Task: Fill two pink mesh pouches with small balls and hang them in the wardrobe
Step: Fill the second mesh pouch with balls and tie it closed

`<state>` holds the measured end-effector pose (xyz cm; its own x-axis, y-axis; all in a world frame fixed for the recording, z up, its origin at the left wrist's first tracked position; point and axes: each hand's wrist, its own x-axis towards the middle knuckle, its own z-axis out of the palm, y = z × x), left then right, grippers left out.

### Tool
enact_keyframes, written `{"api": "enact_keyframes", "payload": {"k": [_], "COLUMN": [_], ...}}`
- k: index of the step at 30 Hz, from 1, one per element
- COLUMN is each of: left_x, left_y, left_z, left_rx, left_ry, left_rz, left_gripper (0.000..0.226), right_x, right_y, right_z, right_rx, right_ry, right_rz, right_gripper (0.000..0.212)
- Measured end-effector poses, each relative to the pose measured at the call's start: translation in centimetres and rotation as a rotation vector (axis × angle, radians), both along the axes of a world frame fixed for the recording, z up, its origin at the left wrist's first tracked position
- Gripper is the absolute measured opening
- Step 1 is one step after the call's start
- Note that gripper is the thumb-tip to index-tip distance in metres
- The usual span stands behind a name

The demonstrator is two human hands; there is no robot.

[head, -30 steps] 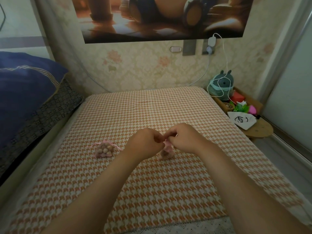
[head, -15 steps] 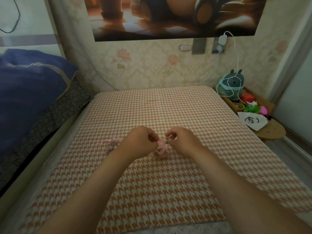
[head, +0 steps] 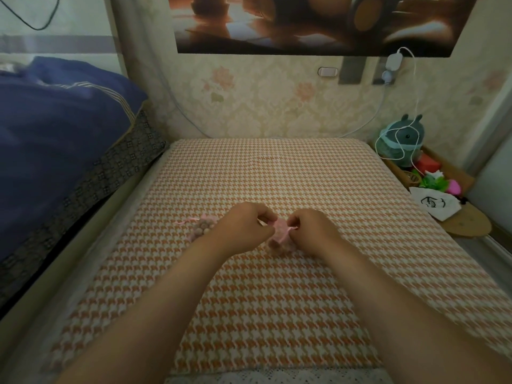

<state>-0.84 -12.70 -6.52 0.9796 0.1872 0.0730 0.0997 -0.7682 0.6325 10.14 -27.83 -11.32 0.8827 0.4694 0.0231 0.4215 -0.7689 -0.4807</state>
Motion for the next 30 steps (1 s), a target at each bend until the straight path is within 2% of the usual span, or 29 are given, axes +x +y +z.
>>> {"api": "enact_keyframes", "payload": {"k": [2, 6, 9, 15, 18, 21, 23, 26, 30], "left_x": [0.1, 0.3, 0.5, 0.5, 0.5, 0.5, 0.6, 0.7, 0.9], "left_y": [-0.1, -0.2, -0.3, -0.5, -0.4, -0.4, -0.3, -0.2, 0.0], "left_z": [-0.2, -0.4, -0.4, -0.4, -0.5, -0.6, -0.7, -0.8, -1.1], "left_rx": [-0.015, -0.038, -0.054, -0.053, -0.058, -0.056, -0.051, -0.058, -0.042], "left_ry": [-0.008, -0.025, -0.017, 0.002, 0.014, 0.003, -0.005, -0.017, -0.043], "left_rz": [0.005, 0.016, 0.017, 0.024, 0.034, 0.04, 0.033, 0.022, 0.002], "left_gripper": [0.028, 0.028, 0.029, 0.028, 0.031, 0.032, 0.032, 0.031, 0.029], "right_x": [0.1, -0.1, -1.1, -2.9, -2.6, -1.6, -0.8, 0.5, 1.5], "right_y": [-0.4, -0.9, -0.9, -0.7, -0.7, -0.7, -0.9, -1.1, -0.5], "right_z": [0.4, 3.0, 5.3, 5.3, 5.1, 4.9, 4.4, 2.7, 0.4], "right_rx": [0.09, 0.452, 0.598, 0.248, 0.267, 0.366, 0.354, 0.201, -0.051], "right_ry": [0.053, 0.128, 0.118, -0.007, -0.013, -0.016, -0.035, -0.037, -0.038], "right_rz": [-0.026, -0.067, 0.034, 0.226, 0.237, 0.155, 0.103, 0.067, 0.174], "right_gripper": [0.013, 0.01, 0.01, 0.012, 0.014, 0.015, 0.017, 0.025, 0.037]}}
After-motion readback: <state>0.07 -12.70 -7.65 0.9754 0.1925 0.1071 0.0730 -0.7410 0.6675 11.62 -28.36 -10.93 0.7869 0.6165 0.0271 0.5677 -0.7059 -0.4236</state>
